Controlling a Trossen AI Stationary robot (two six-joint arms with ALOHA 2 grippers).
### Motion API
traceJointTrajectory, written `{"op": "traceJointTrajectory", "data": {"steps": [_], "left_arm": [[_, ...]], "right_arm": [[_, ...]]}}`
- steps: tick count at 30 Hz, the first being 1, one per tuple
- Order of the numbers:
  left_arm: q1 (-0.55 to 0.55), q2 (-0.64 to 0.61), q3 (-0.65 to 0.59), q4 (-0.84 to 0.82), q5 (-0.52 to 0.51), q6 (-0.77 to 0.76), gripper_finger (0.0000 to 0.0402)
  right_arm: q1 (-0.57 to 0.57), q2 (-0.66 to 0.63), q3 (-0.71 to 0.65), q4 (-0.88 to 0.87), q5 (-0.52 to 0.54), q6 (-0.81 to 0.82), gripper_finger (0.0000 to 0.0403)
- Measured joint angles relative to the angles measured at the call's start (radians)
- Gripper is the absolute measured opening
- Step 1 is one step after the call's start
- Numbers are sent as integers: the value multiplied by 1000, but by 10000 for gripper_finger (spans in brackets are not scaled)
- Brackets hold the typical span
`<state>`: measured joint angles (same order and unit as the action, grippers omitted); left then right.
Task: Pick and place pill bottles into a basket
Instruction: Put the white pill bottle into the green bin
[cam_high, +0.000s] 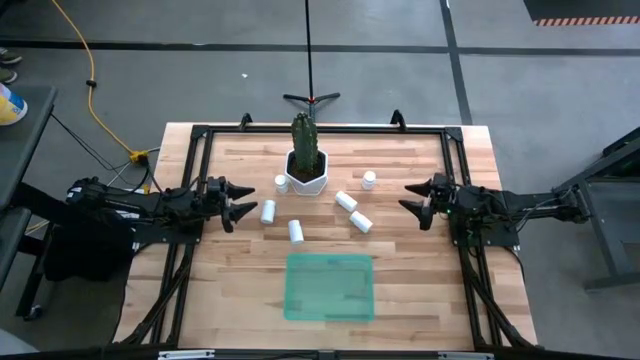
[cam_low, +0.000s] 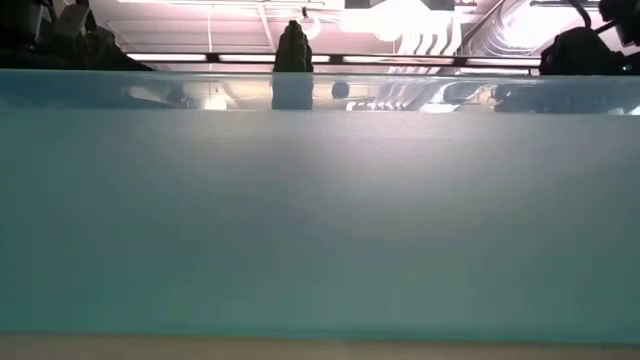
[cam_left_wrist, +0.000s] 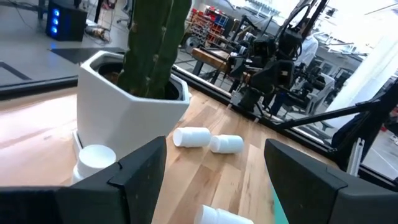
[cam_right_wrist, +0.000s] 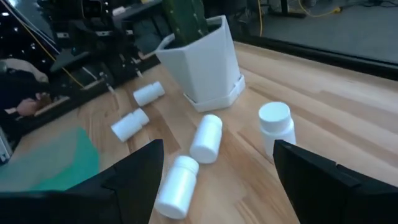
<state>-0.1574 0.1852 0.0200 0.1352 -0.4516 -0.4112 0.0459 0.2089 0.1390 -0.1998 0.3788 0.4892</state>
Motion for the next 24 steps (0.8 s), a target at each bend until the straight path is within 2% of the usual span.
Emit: {"op": "traceJointTrajectory", "data": {"steps": [9, 15, 19, 24], "left_arm": [[0, 0, 0, -1, -4, -12, 305], [0, 0, 0, -2, -4, -15, 305], [0, 0, 0, -2, -5, -17, 305], [0, 0, 0, -2, -14, -17, 305]], "right_arm": [[0, 0, 0, 198, 38, -24, 293], [0, 0, 0, 250, 171, 64, 293], [0, 0, 0, 247, 261, 66, 293], [0, 0, 0, 246, 306, 44, 293]]}}
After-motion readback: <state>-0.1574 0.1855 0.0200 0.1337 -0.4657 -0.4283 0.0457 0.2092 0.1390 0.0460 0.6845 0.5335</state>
